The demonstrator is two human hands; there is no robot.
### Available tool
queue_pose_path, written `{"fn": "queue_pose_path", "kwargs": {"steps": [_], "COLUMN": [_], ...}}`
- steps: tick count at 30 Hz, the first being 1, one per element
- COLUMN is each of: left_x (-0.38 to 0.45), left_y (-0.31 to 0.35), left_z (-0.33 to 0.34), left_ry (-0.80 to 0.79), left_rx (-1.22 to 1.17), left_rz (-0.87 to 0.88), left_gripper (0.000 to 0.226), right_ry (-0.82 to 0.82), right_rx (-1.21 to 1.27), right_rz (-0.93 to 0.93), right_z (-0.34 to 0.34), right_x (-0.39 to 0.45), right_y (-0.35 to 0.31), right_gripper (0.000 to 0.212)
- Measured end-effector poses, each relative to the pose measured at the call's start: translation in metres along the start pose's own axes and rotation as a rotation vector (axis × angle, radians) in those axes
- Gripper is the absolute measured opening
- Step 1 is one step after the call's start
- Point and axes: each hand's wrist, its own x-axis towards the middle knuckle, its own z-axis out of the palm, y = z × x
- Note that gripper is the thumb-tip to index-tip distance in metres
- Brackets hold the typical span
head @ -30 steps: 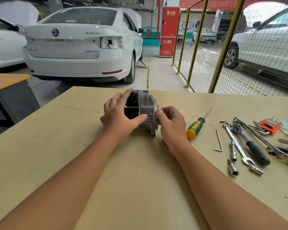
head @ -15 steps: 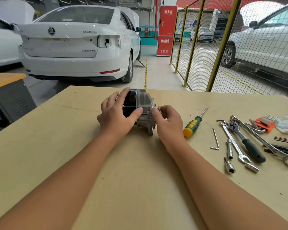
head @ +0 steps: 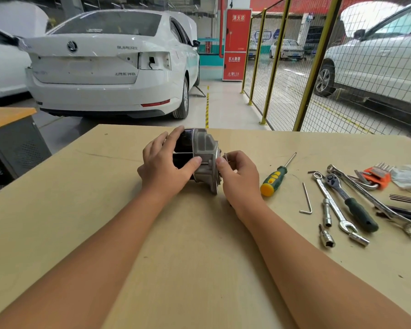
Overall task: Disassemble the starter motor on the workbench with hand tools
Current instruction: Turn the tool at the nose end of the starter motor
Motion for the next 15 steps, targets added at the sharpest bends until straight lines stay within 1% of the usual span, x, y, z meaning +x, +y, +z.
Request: {"fn": "queue_pose_path", "kwargs": {"steps": [5, 9, 12, 15], "left_x": [-0.0003, -0.0002, -0.0010, -0.0014], "left_y": [-0.0012, -0.0028, -0.0015, 0.0002], "left_z": [-0.0011, -0.0007, -0.0007, 0.0008], "left_ry": [-0.006, -0.011, -0.010, -0.001], "left_rx": [-0.022, -0.003, 0.004, 0.028], "left_rz": [0.007, 0.016, 0.012, 0.012], "left_gripper": [0.085, 0.090, 0.087, 0.078], "right_ry": [-0.006, 0.010, 0.006, -0.007], "right_rx": [0.062, 0.002, 0.002, 0.053], "right_rz": [0.067, 0.002, 0.006, 0.045], "right_z": [0.0011, 0.0013, 0.0014, 0.0016], "right_x": [0.0010, 0.0015, 0.0019, 0.0014], "right_y": [-0.0015, 0.0018, 0.0016, -0.0027], "right_gripper": [0.011, 0.019, 0.014, 0.008]}}
